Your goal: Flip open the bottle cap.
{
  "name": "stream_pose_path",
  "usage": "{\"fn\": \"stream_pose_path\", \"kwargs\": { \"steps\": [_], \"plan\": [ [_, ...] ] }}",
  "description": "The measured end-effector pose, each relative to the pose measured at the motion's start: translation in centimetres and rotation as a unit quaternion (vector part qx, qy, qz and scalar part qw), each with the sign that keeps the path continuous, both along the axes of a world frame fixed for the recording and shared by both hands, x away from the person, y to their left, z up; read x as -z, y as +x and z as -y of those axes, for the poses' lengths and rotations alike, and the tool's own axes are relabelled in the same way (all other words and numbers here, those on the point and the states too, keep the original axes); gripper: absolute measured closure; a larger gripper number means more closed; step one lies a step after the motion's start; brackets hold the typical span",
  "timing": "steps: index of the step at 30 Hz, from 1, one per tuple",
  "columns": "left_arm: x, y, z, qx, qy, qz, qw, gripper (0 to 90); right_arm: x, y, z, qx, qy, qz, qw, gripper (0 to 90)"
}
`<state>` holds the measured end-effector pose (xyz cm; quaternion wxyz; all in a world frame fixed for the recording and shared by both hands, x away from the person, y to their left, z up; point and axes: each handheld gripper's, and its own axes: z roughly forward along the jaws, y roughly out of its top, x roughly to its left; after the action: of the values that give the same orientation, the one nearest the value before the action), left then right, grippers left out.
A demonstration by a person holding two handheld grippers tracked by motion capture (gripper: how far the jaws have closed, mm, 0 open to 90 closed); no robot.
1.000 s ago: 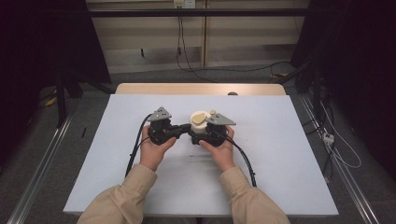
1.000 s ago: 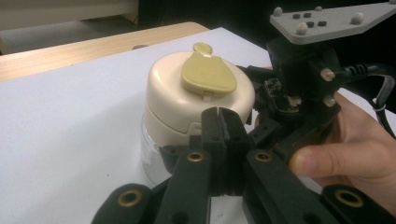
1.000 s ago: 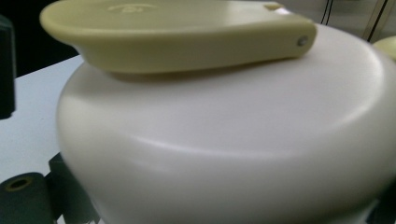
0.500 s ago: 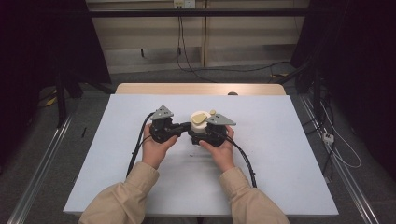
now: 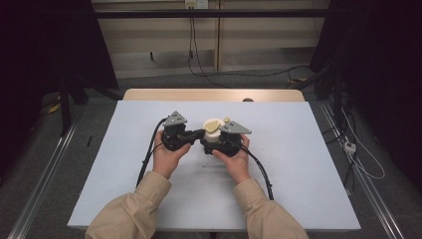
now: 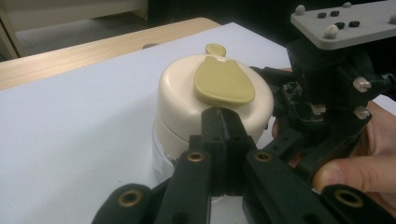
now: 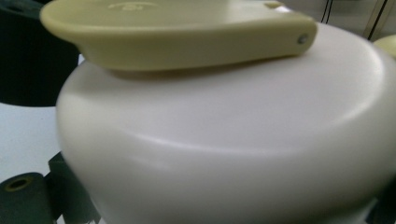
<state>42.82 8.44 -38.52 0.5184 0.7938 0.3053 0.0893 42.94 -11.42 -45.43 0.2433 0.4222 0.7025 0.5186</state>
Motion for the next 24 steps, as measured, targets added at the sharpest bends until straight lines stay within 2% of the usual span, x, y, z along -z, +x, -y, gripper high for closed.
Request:
{"fn": "stream_pose_path", "kwargs": {
  "steps": [11, 20, 24],
  "plan": [
    [-0.5, 0.08, 0.25, -0.001, 0.005, 0.004, 1.0, 90.0, 0.02, -0.01, -0.04, 0.001, -0.001, 0.001, 1.0, 5.8],
    [-0.63, 0.23, 0.24, -0.003, -0.001, 0.002, 1.0, 90.0, 0.07, -0.05, -0.07, 0.002, -0.002, 0.003, 1.0, 5.7],
    [-0.73, 0.37, 0.2, -0.003, 0.005, 0.002, 1.0, 90.0, 0.06, -0.04, -0.11, 0.003, -0.002, 0.002, 1.0, 5.7]
  ]
}}
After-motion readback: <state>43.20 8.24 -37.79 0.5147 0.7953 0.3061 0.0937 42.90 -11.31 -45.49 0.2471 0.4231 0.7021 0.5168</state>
